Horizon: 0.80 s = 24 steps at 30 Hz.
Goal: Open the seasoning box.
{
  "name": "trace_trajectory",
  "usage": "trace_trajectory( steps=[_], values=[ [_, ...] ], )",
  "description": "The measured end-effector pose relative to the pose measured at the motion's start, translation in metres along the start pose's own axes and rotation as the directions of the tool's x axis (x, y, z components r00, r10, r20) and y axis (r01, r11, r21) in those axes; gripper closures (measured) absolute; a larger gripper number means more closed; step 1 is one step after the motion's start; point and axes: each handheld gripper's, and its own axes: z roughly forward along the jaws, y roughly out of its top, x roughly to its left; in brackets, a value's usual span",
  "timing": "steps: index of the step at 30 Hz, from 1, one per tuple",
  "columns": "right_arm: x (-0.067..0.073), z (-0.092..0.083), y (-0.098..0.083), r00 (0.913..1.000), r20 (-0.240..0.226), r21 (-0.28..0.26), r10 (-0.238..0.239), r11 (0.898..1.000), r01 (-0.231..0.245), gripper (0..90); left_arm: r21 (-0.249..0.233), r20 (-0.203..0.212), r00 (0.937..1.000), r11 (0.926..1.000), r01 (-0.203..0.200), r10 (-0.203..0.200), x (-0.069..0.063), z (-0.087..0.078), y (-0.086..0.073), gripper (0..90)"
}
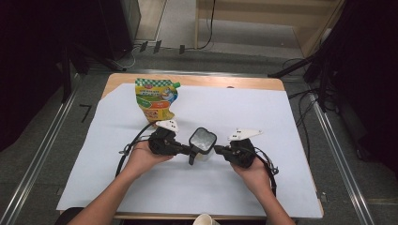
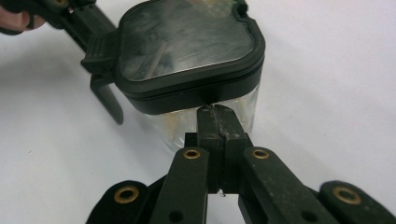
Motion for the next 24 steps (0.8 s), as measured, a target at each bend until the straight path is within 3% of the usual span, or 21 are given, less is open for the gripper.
trace_trajectory(
  steps=[5,8,24],
  values=[
    [-0.002,-0.001,0.0,0.9996,0.024,-0.002,0.016,1.0,-0.016,90.0,-0.005,0.016,0.9998,0.9999,-0.015,0.015,-0.006,0.005,0.001,90.0],
    [-0.005,-0.001,0.0,0.9989,0.038,-0.008,0.026,1.0,-0.026,90.0,-0.017,0.046,0.9989,0.9998,0.012,-0.011,-0.008,0.009,0.001,90.0],
    [-0.015,0.004,0.002,0.9933,0.099,-0.029,0.06,0.998,-0.057,90.0,-0.032,0.063,0.9977,0.9992,-0.023,0.025,-0.025,0.027,0.008,90.0]
  ],
)
